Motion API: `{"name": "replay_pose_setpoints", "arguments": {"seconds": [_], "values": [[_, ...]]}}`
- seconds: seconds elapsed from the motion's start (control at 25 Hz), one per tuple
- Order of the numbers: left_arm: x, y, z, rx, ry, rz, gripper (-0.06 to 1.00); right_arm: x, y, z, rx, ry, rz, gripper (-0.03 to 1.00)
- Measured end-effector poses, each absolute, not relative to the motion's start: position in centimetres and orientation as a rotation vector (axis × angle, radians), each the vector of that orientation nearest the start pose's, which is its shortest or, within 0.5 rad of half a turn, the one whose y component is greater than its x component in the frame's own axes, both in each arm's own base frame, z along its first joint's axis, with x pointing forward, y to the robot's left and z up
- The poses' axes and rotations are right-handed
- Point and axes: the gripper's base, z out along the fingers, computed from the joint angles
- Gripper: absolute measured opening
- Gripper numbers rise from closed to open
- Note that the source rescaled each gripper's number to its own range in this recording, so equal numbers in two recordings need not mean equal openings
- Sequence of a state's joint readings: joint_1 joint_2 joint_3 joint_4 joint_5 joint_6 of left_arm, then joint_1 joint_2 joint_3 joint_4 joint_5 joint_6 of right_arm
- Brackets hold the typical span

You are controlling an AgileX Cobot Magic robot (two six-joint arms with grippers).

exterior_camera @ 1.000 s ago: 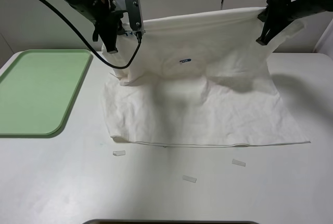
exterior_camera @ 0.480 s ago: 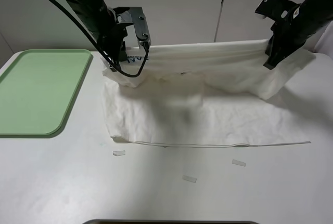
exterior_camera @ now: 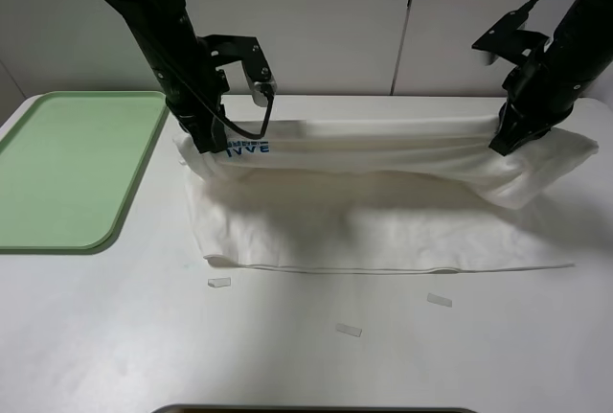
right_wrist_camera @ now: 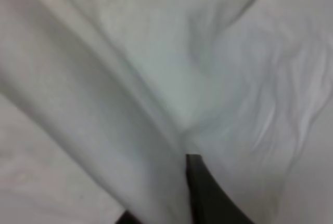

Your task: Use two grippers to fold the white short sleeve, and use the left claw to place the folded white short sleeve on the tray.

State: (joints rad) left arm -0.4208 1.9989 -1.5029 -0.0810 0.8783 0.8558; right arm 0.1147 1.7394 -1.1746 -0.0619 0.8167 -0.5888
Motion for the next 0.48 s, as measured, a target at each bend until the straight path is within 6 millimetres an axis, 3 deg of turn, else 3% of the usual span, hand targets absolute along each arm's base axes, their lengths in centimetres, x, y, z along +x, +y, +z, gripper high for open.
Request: {"name": "replay_pose_setpoints", "arguments": {"seconds": [0.48], "values": [[36.63,-18.21,19.68,1.592,2.433,-0.237,0.02,33.25,3.06,21.03,-1.066,2.791,-0.144,0.00]]}}
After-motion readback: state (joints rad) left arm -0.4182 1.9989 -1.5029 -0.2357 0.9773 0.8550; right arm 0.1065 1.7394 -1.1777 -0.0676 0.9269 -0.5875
